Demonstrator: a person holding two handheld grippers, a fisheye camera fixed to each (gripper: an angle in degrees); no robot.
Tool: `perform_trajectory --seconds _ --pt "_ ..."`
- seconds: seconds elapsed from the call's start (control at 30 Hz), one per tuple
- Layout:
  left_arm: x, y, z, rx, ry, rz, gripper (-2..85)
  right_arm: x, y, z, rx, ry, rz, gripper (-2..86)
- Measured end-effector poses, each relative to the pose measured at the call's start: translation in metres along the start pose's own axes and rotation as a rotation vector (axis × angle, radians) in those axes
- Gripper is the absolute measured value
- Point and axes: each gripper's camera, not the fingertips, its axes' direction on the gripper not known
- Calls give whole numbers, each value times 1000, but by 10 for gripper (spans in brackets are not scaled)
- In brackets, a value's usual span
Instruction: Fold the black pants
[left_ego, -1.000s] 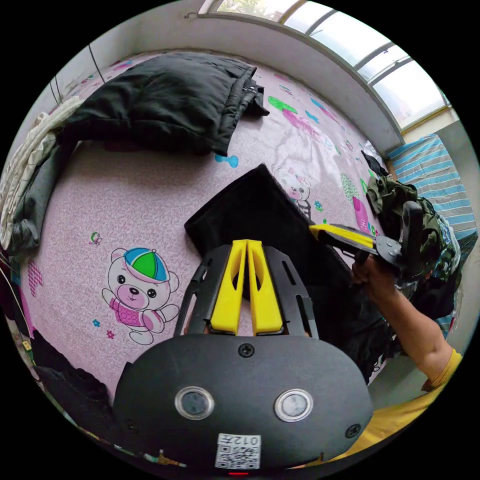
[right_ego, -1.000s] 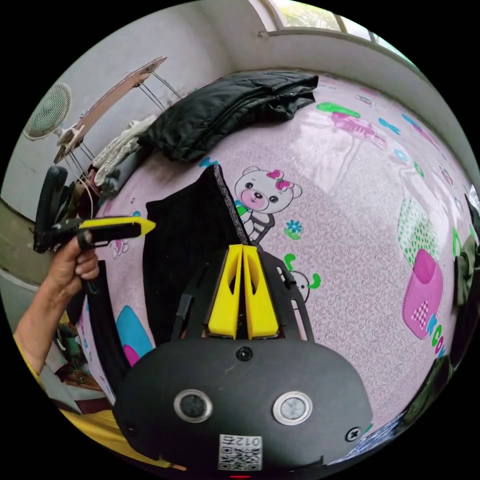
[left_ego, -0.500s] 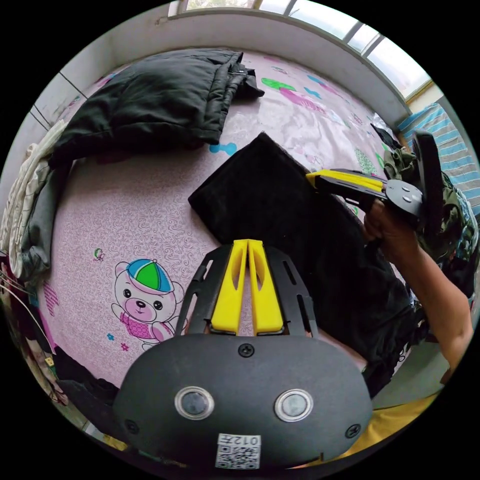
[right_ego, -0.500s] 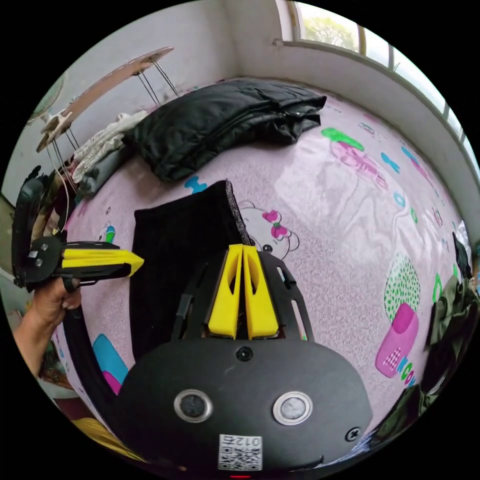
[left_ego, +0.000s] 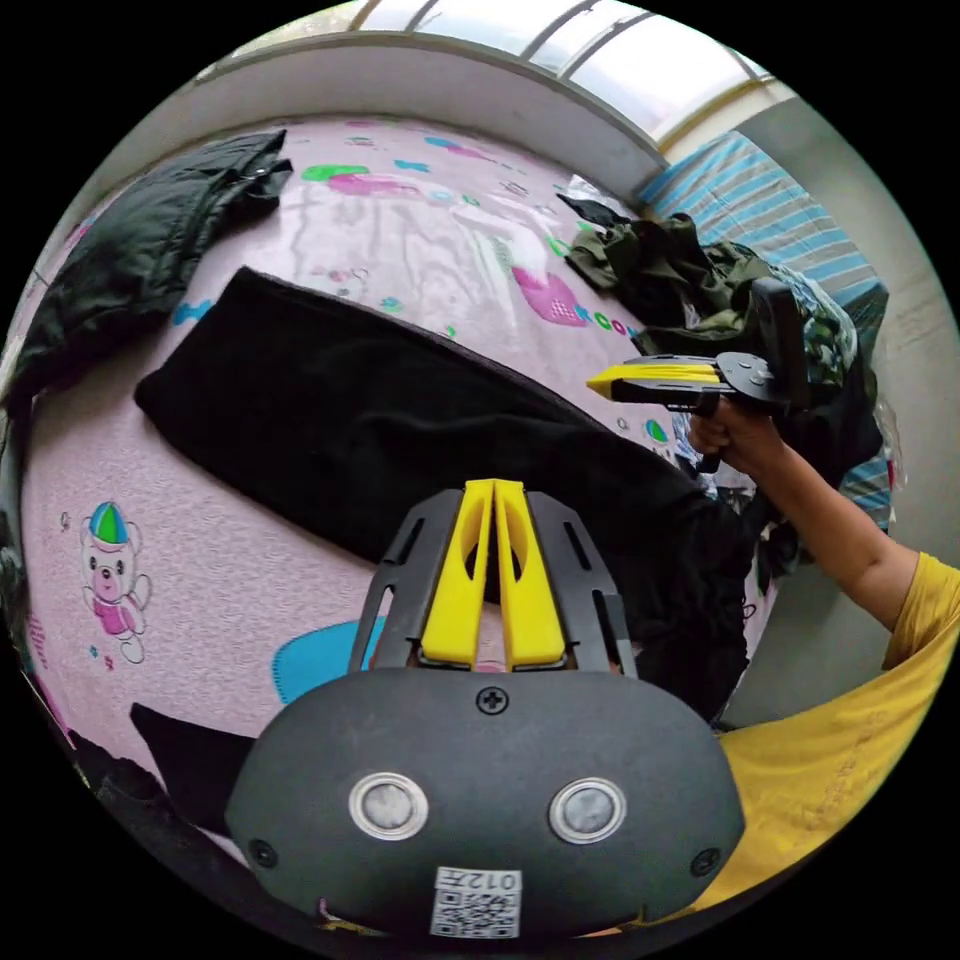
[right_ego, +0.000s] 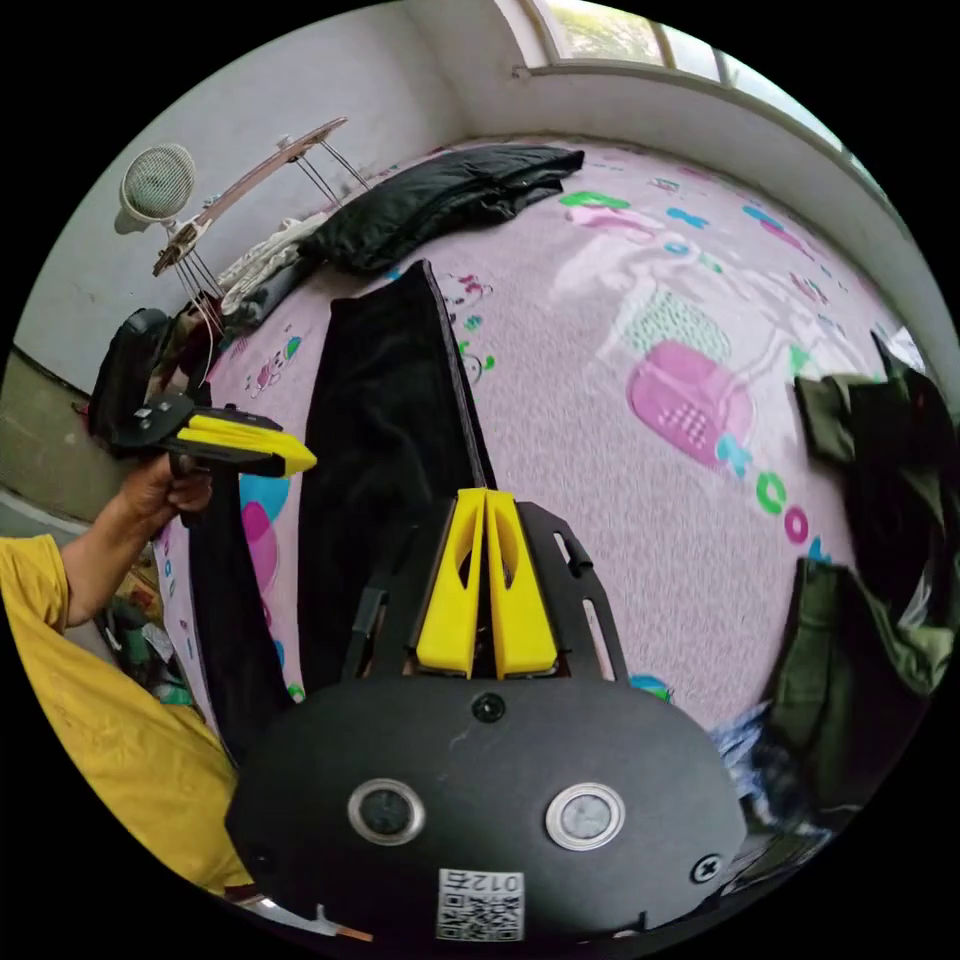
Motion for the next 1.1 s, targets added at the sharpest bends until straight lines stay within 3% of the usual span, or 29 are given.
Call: perform_trajectory --seconds 0.07,0.23,0.4,0.53,0.67,0.83,1.0,1.1 --pt "25 4 36 -76 49 45 5 6 20 -4 -10 -13 57 -1" --pt "62 18 110 -182 -32 81 5 4 26 14 -158 53 37 0" --pt "53 24 153 -173 -6 36 4 12 24 3 -66 208 59 0" --pt "46 27 182 -163 34 8 4 20 28 -15 -79 139 100 0" --pt "67 33 191 -57 24 84 5 45 71 -82 44 -2 201 0" --pt "120 37 260 -164 60 245 4 59 131 -108 -42 -4 243 0" --pt "158 53 358 -323 40 313 4 54 157 -95 -163 116 237 0" --pt "156 62 391 -316 35 286 4 55 162 -101 -140 246 214 0"
